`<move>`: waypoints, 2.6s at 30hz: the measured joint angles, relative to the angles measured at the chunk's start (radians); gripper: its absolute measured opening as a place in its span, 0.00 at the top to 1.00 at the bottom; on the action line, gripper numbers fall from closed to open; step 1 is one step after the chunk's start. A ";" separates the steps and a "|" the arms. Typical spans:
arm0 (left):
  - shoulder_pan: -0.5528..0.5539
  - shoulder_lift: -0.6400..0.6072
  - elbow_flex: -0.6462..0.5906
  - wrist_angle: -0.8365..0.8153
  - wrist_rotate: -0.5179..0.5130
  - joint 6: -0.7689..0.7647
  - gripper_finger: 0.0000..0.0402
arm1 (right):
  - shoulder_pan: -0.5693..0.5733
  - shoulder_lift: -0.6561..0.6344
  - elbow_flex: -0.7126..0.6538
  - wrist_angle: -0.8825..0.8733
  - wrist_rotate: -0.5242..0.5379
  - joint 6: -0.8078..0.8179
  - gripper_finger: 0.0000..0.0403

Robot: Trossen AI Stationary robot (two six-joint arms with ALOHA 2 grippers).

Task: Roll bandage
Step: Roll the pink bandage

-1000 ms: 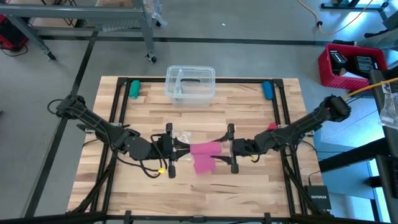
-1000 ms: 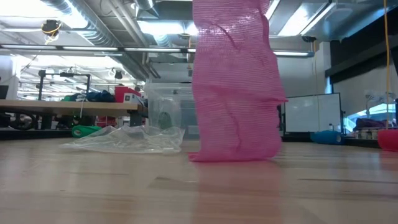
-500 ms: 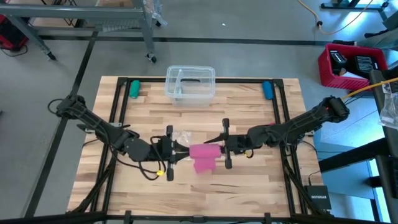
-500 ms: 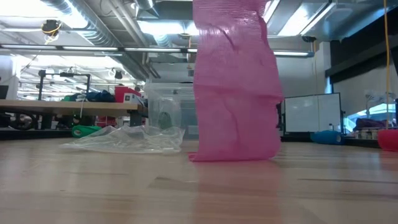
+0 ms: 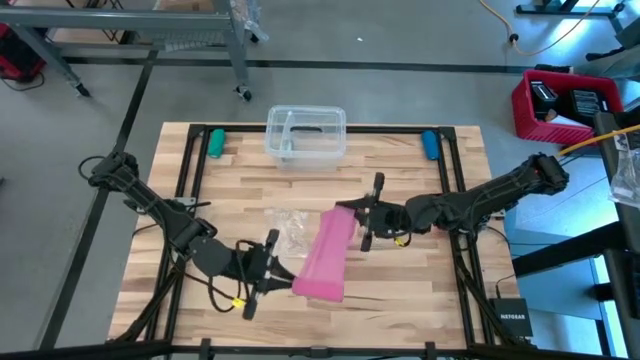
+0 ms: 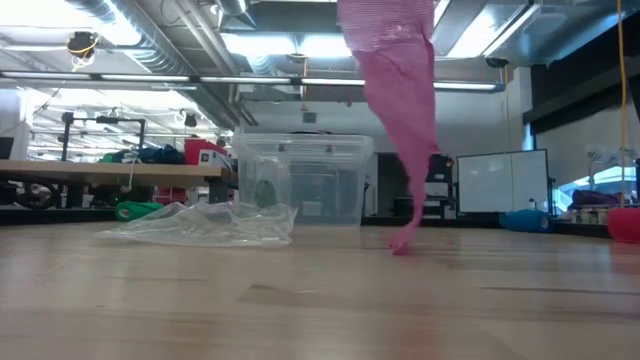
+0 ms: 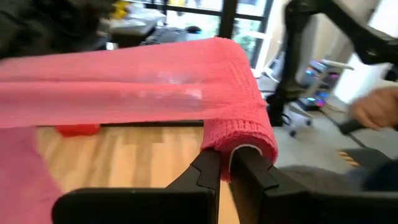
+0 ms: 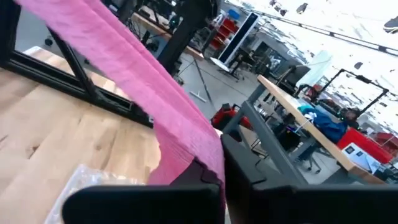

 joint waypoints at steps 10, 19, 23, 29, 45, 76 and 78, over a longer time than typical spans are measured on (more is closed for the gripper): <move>-0.018 0.000 0.000 0.004 0.066 0.052 0.96 | -0.031 0.003 0.000 -0.061 -0.027 0.023 0.99; 0.024 0.000 0.000 0.013 -0.121 0.104 0.96 | -0.033 0.003 0.000 -0.076 -0.327 0.245 0.93; 0.048 0.000 0.000 0.012 -0.160 0.105 0.96 | -0.033 0.003 0.000 -0.133 -0.348 0.377 0.89; 0.068 0.000 0.000 -0.001 -0.169 0.104 0.96 | -0.033 -0.007 0.000 -0.273 -0.355 0.494 0.69; 0.071 0.000 0.000 0.013 -0.172 0.106 0.96 | -0.032 -0.155 -0.001 -0.275 -0.384 0.456 0.38; 0.076 0.000 0.001 0.002 -0.177 0.101 0.96 | 0.219 -0.014 0.194 -0.264 -0.112 0.348 0.38; 0.076 0.000 0.001 0.003 -0.177 0.105 0.96 | 0.219 -0.016 0.194 -0.263 -0.112 0.352 0.38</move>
